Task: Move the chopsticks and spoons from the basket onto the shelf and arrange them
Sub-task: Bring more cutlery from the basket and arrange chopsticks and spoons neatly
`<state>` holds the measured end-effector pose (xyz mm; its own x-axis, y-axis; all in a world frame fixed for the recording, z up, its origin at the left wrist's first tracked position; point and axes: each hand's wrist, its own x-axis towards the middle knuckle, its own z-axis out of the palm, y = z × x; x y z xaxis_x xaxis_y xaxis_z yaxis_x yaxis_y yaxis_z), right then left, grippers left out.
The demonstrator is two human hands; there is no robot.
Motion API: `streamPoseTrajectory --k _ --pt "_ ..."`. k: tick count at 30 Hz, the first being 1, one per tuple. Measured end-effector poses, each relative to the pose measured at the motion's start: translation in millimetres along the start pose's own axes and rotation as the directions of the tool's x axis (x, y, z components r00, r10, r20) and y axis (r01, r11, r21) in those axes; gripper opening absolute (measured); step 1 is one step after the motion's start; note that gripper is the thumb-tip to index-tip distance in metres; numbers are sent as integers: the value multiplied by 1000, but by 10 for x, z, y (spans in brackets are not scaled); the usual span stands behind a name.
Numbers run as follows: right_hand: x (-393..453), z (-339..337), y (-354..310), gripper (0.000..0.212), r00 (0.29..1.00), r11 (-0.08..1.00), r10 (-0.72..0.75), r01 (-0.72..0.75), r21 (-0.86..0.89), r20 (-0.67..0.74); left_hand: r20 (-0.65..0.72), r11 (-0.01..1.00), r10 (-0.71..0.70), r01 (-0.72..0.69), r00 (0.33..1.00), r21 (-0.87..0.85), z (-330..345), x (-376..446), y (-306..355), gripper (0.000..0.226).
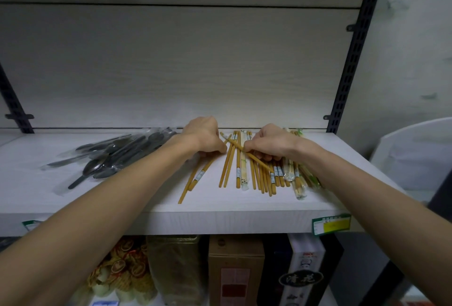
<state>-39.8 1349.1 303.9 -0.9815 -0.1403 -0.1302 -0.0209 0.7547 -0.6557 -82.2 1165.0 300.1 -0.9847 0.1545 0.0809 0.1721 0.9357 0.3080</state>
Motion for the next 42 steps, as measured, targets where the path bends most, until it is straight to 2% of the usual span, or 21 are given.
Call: streamPoseTrajectory --k 4,6,7,9,11,14,16,18,20,22,25,28,30,32,35,37,40,42 --pt "-57 -15 -7 34 999 999 -7 9 48 -35 -74 998 -7 12 997 67 -36 -11 80 35" --pt "-93 -44 -1 28 999 993 -19 23 111 -44 -82 999 -14 18 997 39 -80 -6 68 37" --pt "-116 -62 -3 25 998 988 -25 32 154 -49 -73 1000 -20 19 997 -13 -111 -10 54 35" --pt "-149 -105 0 24 996 967 -41 59 249 -75 -42 973 -44 33 998 -229 -188 -34 32 21" --pt "-161 -149 10 23 993 935 -50 84 344 -107 -12 875 -69 55 998 -482 -292 -75 28 13" --pt "-146 -177 -6 27 993 889 -35 83 451 -115 -67 629 -97 8 993 -777 -516 -144 1 24" --pt "-122 -161 -44 21 996 865 -22 64 497 -89 -165 475 -104 -96 981 -875 -676 -180 -38 31" --pt "-99 -125 -96 18 998 860 -7 37 509 -61 -277 424 -57 -228 959 -876 -757 -224 -83 34" --pt "-84 -80 -136 18 1000 880 0 8 475 -16 -389 531 19 -339 921 -777 -705 -305 -144 33" --pt "-88 -39 -144 19 1000 904 7 -14 426 19 -430 657 181 -434 884 -617 -546 -423 -223 26" --pt "-72 18 -106 25 997 935 45 -63 350 57 -331 727 387 -505 861 -464 -242 -573 -379 18" --pt "-61 107 -100 28 992 950 95 -114 291 81 -217 794 532 -571 819 -209 -28 -620 -510 17" --pt "-62 156 -124 31 992 949 84 -108 295 93 -170 807 540 -564 825 -173 30 -610 -564 23" --pt "-80 177 -125 31 995 957 49 -72 280 85 -175 826 490 -519 854 -220 51 -573 -591 33" --pt "-95 154 -47 21 999 973 -30 39 227 -41 -230 856 373 -429 899 -289 104 -499 -575 29" --pt "-80 119 32 15 984 993 -84 96 72 -158 -243 883 351 -406 904 -237 157 -448 -539 18" --pt "-85 100 100 17 969 973 -126 79 -218 -211 -183 906 386 -409 904 -108 207 -396 -458 24" --pt "-125 114 82 19 960 966 -147 89 -241 -238 -158 911 399 -409 903 -40 237 -378 -401 30"
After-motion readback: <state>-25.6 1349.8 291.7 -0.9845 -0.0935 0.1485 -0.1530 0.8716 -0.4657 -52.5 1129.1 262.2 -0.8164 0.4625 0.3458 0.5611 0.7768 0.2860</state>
